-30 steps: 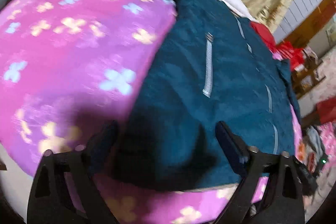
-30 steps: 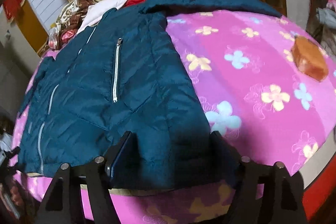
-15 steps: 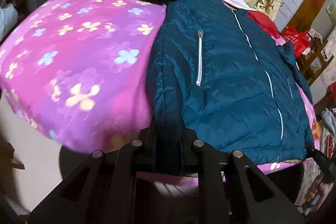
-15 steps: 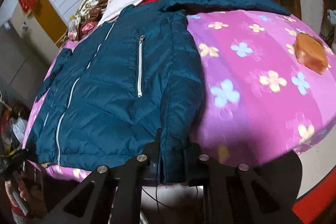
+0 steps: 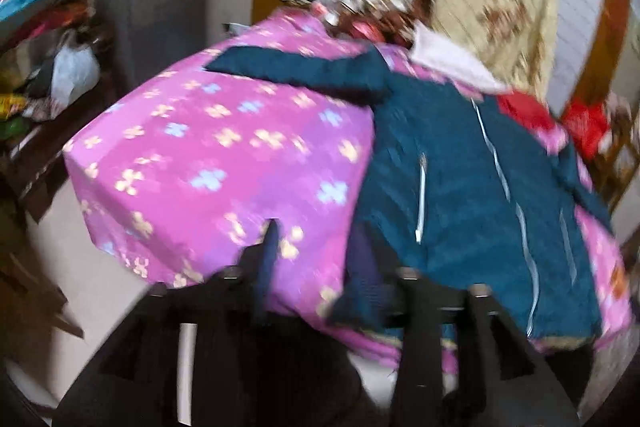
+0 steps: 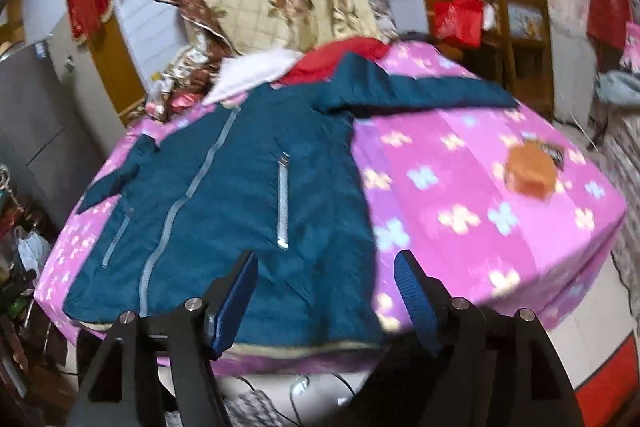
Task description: Fold large clothes
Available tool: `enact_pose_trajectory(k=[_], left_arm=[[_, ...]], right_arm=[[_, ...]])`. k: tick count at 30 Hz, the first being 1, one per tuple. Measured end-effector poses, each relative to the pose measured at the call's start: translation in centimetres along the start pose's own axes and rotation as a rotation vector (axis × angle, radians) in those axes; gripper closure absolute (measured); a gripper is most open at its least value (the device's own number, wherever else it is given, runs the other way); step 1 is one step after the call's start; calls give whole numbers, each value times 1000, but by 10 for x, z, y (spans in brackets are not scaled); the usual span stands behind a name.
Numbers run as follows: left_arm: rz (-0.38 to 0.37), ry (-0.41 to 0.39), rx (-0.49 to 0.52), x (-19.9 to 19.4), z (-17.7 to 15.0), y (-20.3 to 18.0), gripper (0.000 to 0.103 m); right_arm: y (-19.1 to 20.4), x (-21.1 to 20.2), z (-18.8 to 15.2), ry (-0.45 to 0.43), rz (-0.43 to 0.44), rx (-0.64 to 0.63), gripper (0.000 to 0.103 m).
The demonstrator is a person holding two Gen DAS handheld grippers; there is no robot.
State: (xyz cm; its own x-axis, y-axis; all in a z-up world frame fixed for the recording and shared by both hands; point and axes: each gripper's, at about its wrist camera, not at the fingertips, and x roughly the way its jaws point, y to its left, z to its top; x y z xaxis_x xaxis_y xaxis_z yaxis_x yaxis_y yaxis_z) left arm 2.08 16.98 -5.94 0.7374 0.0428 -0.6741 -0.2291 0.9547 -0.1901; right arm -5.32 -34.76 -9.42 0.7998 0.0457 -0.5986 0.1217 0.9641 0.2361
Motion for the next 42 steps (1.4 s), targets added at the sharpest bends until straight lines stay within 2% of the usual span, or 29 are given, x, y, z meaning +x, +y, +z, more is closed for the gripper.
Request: enact_pose_trajectory(k=[5,10,14,19,23,27,30,35,39,42], left_arm=[[-26,-66,-178,-9,50,41,31],[-78,-64,-263,13,104,60,27],[-124,-32,-322,65,157,75,27],[-166,69,-431,152,201,105,27],[-162,123,-500,212,212,118,27],[-227,184,-567,270,215,122,27],[-305,216,-611,309,212,115,27],[-456,266,-657,347,201,95,27],[-461,265,-674,363,200,87,27],[-442,257,-679,375,212,84,27]], right_arm=[[58,26,31,34,76,-159,35],[124,86,70,21,117,-323,35],[154,150,89,34,127,-344,35],[166,223,97,51,118,-276,35],[158,258,93,79,131,-204,35],[150,277,87,107,142,-180,35],[145,283,84,116,150,-162,35],[142,293,79,129,154,-153,35],[139,297,78,140,169,-140,35],[136,300,78,156,179,-124,34]])
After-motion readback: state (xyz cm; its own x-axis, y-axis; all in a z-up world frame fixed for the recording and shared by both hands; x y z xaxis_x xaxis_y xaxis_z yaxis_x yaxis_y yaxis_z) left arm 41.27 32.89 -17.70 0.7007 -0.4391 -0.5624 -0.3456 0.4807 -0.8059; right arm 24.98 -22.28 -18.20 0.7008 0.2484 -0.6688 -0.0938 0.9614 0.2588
